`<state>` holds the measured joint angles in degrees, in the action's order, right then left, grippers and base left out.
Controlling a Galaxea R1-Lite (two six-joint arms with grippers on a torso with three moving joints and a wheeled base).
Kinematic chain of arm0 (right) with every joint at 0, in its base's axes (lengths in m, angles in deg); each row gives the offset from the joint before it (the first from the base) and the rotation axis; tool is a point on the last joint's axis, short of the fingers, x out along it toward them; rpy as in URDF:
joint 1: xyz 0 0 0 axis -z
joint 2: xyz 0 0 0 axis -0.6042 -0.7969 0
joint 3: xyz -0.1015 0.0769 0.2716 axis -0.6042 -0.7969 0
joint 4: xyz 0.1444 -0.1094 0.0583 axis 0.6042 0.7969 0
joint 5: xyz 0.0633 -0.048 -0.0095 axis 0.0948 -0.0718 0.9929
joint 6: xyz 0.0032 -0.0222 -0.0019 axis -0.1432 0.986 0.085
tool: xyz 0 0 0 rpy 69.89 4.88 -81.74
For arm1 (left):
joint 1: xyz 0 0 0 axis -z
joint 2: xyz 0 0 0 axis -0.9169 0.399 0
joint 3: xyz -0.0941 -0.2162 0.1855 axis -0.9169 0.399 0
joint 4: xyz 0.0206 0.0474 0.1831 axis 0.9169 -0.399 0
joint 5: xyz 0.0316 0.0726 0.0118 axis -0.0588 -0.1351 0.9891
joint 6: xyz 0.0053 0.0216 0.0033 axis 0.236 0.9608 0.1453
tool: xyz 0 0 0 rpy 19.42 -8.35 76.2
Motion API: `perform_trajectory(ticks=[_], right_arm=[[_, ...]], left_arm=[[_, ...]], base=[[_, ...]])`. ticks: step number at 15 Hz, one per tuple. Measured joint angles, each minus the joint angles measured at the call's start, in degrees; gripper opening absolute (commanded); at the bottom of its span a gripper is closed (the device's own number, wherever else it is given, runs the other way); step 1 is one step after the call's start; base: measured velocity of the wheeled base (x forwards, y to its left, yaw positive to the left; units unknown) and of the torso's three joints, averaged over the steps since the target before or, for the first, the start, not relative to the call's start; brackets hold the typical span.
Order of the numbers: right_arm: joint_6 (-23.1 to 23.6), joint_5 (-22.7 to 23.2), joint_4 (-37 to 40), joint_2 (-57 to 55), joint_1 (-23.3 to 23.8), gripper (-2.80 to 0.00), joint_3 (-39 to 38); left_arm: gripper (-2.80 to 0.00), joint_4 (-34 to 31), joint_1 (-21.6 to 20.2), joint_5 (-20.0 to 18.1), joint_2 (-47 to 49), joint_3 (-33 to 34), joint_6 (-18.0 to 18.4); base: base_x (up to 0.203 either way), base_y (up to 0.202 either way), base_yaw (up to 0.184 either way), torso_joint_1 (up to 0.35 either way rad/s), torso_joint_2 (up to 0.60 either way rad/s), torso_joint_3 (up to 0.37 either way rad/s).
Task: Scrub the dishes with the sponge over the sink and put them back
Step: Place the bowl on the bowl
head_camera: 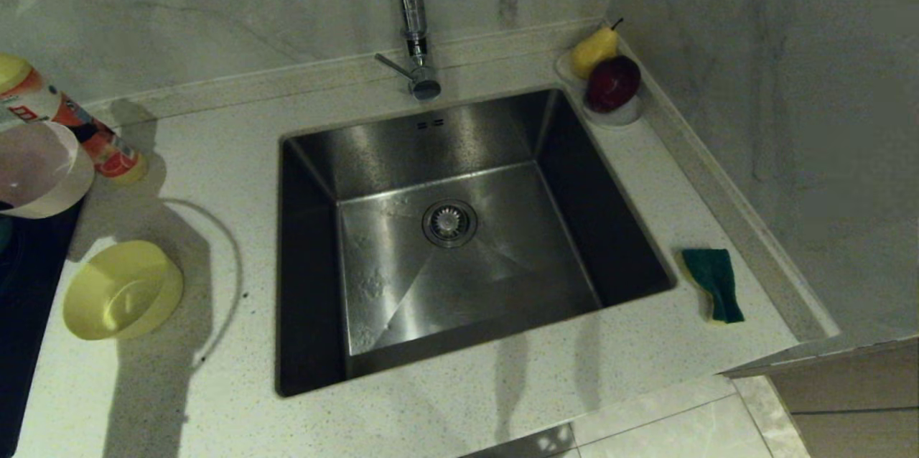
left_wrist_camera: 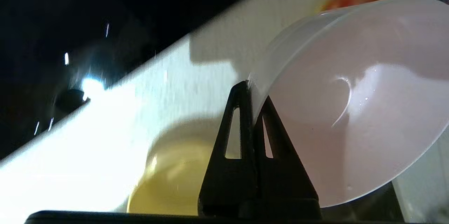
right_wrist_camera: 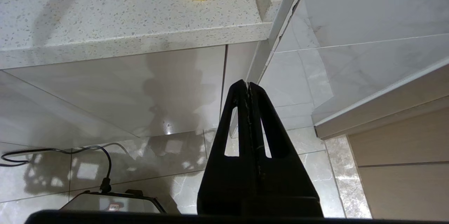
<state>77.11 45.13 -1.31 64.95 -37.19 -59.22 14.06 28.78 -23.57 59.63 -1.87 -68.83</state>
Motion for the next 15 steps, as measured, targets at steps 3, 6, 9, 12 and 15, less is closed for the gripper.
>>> perform_trajectory(ticks=[3, 6, 9, 12, 15], right_arm=[[0.0, 0.0, 0.0, 0.0, 0.0, -2.80, 0.0], [0.0, 0.0, 0.0, 0.0, 0.0, -2.80, 0.0], [0.0, 0.0, 0.0, 0.0, 0.0, -2.80, 0.0], [0.0, 0.0, 0.0, 0.0, 0.0, -2.80, 0.0], [0.0, 0.0, 0.0, 0.0, 0.0, -2.80, 0.0]], left_arm=[[-2.80, -5.4, 1.0, -1.3, -2.5, 0.1, 1.4], [-2.80, -12.5, 2.9, -1.5, -3.4, 1.4, 7.0], [-2.80, -12.6, 5.4, -1.4, -3.7, 5.0, 10.3], [-2.80, -12.4, 6.6, -1.5, -2.5, 6.6, 11.8], [-2.80, -12.2, 7.0, -1.3, -2.0, 7.9, 12.1]], base=[[0.000, 0.000, 0.000, 0.000, 0.00, 0.000], [0.000, 0.000, 0.000, 0.000, 0.00, 0.000], [0.000, 0.000, 0.000, 0.000, 0.00, 0.000], [0.000, 0.000, 0.000, 0.000, 0.00, 0.000], [0.000, 0.000, 0.000, 0.000, 0.00, 0.000]])
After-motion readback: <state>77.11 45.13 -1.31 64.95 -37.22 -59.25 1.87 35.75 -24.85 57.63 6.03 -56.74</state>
